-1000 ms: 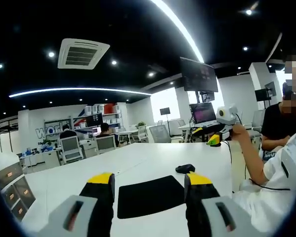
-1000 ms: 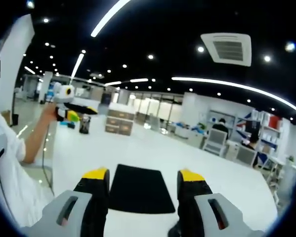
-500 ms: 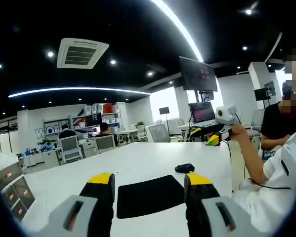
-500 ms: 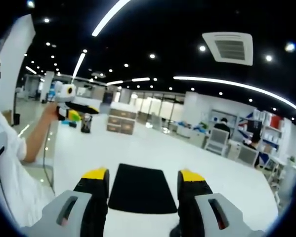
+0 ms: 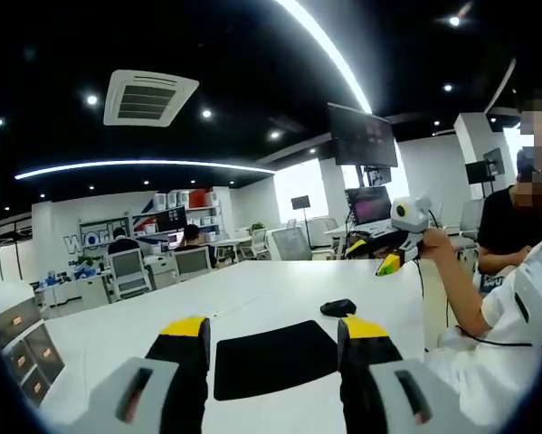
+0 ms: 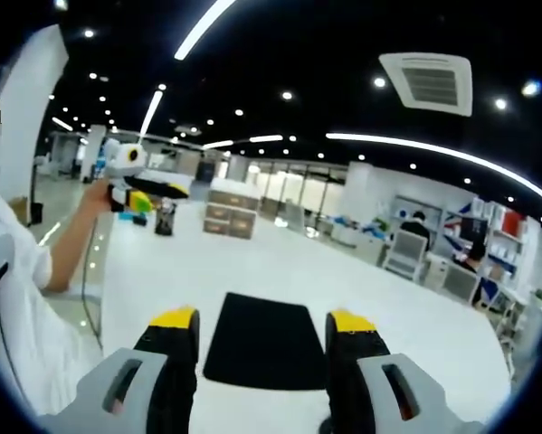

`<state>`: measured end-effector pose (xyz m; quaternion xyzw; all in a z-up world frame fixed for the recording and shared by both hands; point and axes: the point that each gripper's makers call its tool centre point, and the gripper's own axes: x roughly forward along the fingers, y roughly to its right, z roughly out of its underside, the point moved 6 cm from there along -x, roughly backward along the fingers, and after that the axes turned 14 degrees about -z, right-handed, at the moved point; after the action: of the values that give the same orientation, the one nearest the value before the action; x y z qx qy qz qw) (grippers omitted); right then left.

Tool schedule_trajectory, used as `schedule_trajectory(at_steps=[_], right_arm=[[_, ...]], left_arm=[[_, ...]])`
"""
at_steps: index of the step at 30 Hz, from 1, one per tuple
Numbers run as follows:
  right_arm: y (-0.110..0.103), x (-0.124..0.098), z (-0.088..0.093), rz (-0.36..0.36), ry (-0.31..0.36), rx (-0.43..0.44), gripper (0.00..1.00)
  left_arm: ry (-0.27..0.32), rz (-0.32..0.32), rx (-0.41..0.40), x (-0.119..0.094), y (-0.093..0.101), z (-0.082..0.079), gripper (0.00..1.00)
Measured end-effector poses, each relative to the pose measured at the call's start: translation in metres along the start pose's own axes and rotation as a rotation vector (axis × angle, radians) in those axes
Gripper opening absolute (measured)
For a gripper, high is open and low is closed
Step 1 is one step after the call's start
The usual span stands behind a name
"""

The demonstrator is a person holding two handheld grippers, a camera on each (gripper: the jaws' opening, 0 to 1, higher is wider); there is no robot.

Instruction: Arrange the mouse and mouse pad neatly on the desk surface

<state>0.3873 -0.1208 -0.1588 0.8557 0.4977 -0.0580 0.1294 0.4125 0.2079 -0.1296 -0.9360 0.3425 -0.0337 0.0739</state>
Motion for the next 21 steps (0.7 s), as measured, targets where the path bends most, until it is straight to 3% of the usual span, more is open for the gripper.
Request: schedule_trajectory(at_steps=[21], right_arm=[[-0.001, 0.036, 0.025, -0.082, -0.099, 0.029, 0.54]], left_arm=[[0.003, 0.001, 0.004, 0.0, 0.001, -0.001, 0.57]])
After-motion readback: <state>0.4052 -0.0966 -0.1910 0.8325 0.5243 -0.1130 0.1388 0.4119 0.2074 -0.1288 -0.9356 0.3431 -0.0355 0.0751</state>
